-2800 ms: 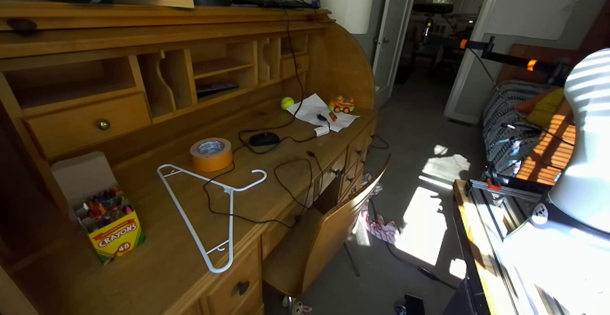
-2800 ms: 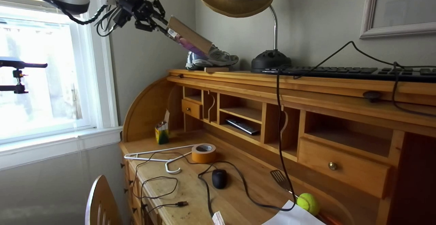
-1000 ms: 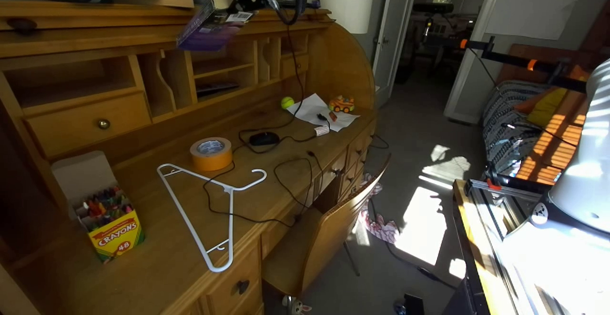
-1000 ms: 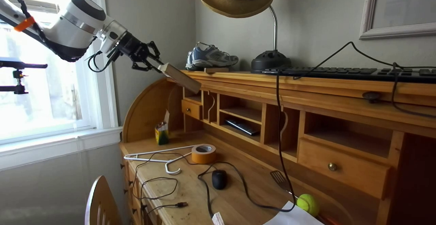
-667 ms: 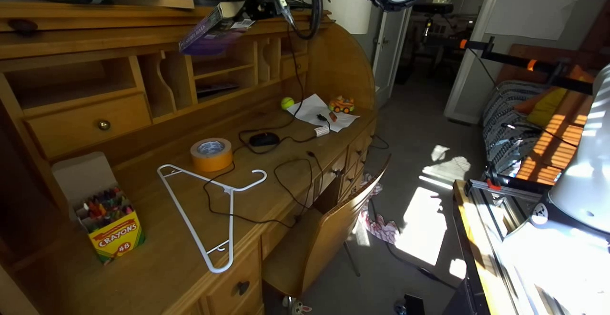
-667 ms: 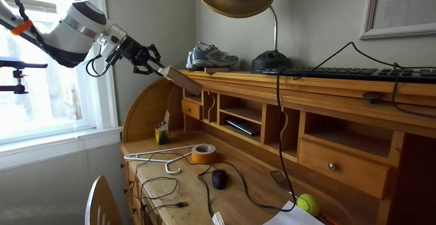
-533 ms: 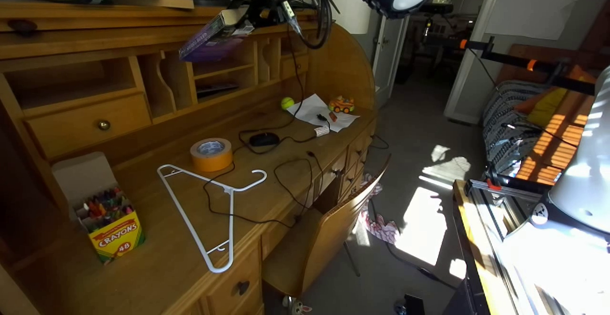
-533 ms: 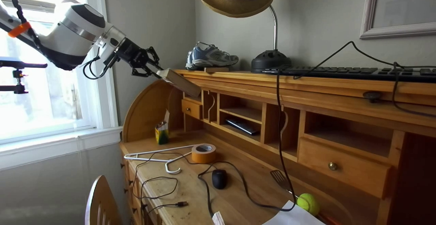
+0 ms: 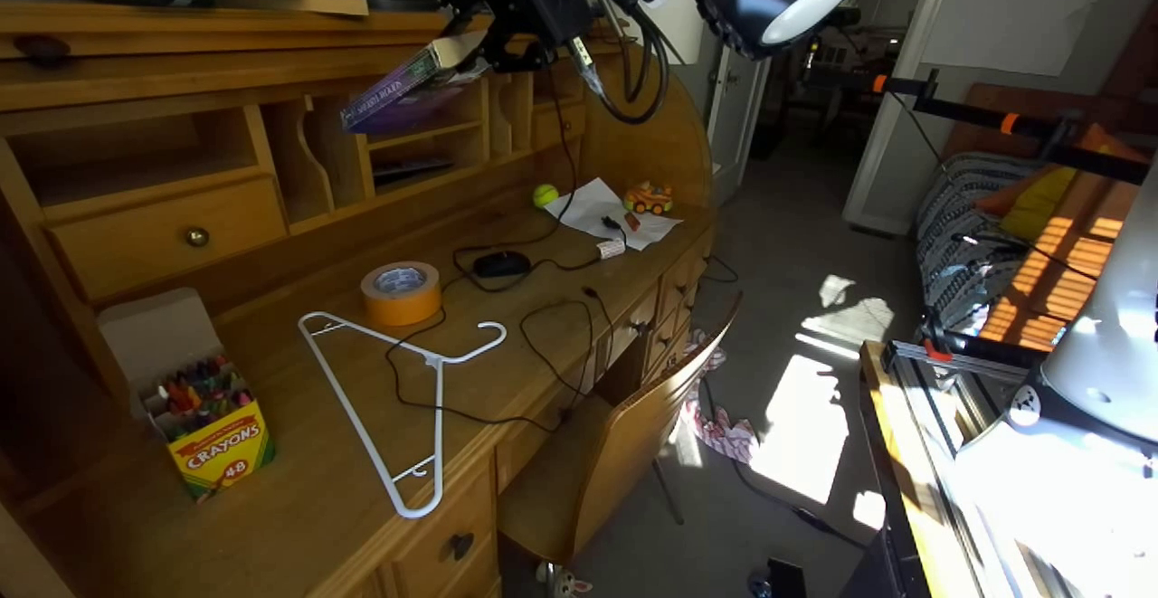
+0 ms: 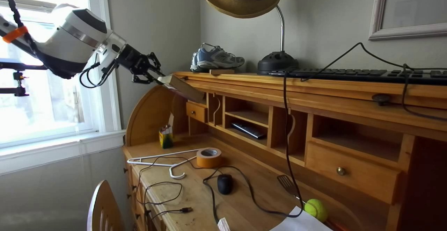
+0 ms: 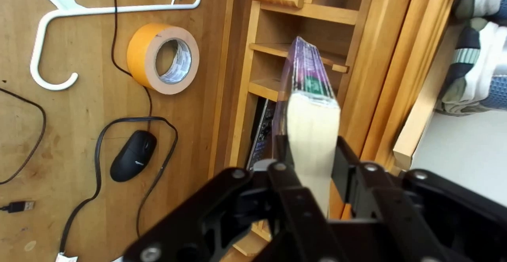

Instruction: Take the book off of the top

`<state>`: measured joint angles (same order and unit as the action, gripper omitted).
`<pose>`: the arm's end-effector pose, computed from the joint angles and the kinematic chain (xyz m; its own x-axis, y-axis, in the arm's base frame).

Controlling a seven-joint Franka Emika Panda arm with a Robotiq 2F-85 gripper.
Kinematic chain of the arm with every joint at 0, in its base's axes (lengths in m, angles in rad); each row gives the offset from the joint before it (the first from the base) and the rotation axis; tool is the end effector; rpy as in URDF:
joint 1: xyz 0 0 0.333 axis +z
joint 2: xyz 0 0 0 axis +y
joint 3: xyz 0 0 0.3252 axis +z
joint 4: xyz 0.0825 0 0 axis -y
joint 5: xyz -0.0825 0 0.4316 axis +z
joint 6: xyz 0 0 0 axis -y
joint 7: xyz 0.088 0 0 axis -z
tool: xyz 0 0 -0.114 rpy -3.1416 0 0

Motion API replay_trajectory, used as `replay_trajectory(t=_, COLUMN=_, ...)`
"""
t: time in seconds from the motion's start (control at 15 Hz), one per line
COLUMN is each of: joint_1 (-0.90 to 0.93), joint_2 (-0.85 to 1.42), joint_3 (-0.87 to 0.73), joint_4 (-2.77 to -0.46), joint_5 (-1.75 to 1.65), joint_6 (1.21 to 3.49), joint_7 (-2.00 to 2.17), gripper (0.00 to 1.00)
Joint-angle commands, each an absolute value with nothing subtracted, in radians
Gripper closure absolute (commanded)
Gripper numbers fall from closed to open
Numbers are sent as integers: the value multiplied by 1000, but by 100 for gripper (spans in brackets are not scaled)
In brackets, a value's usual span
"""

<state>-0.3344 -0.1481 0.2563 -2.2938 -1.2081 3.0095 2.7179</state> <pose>0.5637 0.0265 0.4498 -0.1448 -0.9771 0.1561 -0.5965 -0.0397 -0.8016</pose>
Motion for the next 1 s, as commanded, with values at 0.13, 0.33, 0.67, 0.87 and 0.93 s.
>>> replay_trajectory(t=0.13, joint_1=-379, joint_2=-150, joint_3=295, joint_4=-2306, joint_5=-1227, joint_6=3016, joint_7=2721, gripper=71)
replay_trajectory(t=0.33, joint_1=-392, joint_2=-150, joint_3=312, joint_4=-2312, joint_5=-1195, joint_6=3016, joint_7=2705, gripper=71)
replay_trajectory(t=0.67, joint_1=-403, joint_2=-126, joint_3=319, joint_4=-2307, joint_5=-1240, joint_6=3018, joint_7=2734, gripper=93)
replay_trajectory(t=0.87, joint_1=-419, joint_2=-84, joint_3=320, joint_4=-2299, joint_5=-1354, joint_6=3026, joint_7=2787, gripper=93)
replay_trajectory(t=0.93, joint_1=-428, joint_2=-81, joint_3=319, joint_4=-2292, joint_5=-1340, joint_6=3034, joint_7=2747, gripper=93)
